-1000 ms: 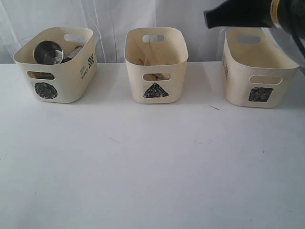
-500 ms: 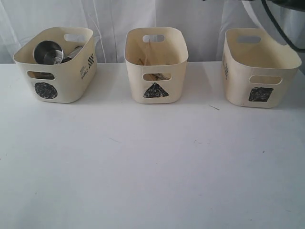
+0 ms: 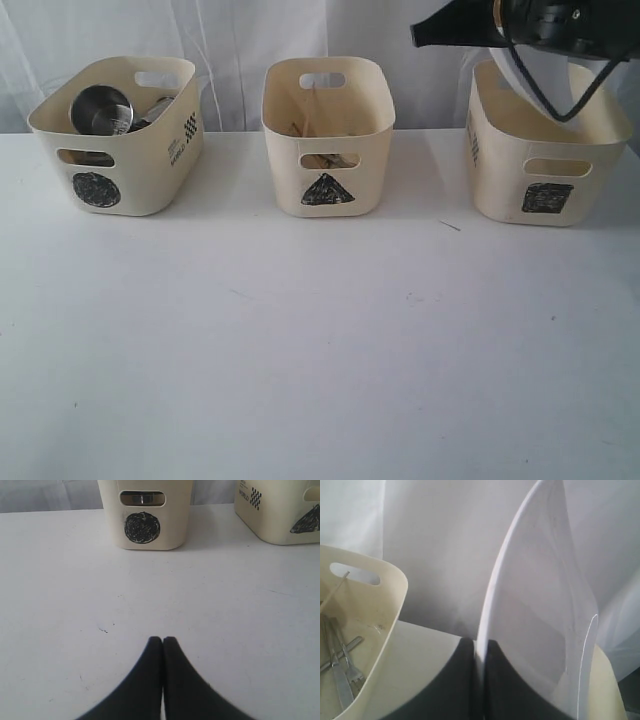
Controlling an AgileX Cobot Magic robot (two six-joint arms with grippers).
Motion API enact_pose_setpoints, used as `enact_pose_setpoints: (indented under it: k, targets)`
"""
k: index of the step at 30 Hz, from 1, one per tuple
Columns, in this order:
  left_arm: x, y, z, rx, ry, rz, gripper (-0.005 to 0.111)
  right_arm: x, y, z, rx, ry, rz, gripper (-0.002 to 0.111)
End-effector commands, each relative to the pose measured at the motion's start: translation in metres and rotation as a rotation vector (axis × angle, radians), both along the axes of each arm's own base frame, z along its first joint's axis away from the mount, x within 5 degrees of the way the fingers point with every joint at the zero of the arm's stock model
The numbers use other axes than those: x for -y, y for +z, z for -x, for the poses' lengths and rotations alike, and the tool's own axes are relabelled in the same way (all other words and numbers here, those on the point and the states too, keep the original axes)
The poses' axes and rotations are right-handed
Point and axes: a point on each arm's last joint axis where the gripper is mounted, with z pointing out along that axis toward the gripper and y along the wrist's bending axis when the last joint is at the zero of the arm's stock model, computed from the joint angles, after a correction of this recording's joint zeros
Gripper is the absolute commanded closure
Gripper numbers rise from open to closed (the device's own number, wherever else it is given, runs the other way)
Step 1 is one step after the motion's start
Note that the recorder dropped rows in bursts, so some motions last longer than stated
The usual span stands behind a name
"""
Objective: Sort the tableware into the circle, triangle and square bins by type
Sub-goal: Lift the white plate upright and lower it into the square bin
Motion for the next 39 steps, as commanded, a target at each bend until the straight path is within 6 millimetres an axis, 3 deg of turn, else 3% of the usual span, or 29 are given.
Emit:
enact_pose_setpoints:
  k: [1, 7, 21, 25, 32, 39]
  targets:
    - [0.000, -0.001, 0.000, 0.004, -0.004, 0.005, 0.107, 0.004, -0.002, -0.007, 0.005, 0.010, 0.046, 0.108]
    - [0.000, -0.001, 0.000, 0.004, -0.004, 0.005, 0.107, 0.016, -0.016, -0.015, -0.029, -0.025, 0.045, 0.108]
    - [0.000, -0.001, 0.000, 0.004, -0.004, 0.005, 0.107, 0.014, -0.030, -0.020, -0.060, -0.030, -0.036, 0.108]
    - [0.000, -0.001, 0.000, 0.004, -0.004, 0.005, 0.107, 0.015, -0.030, -0.019, -0.064, -0.047, -0.035, 0.107]
    - [0.000, -0.001, 0.000, 0.004, -0.004, 0.005, 0.107, 0.019, -0.032, -0.018, -0.081, -0.098, -0.057, 0.088]
    - [0.000, -0.001, 0.000, 0.004, -0.004, 0.005, 0.107, 0.024, -0.011, -0.007, -0.046, -0.140, -0.056, 0.088]
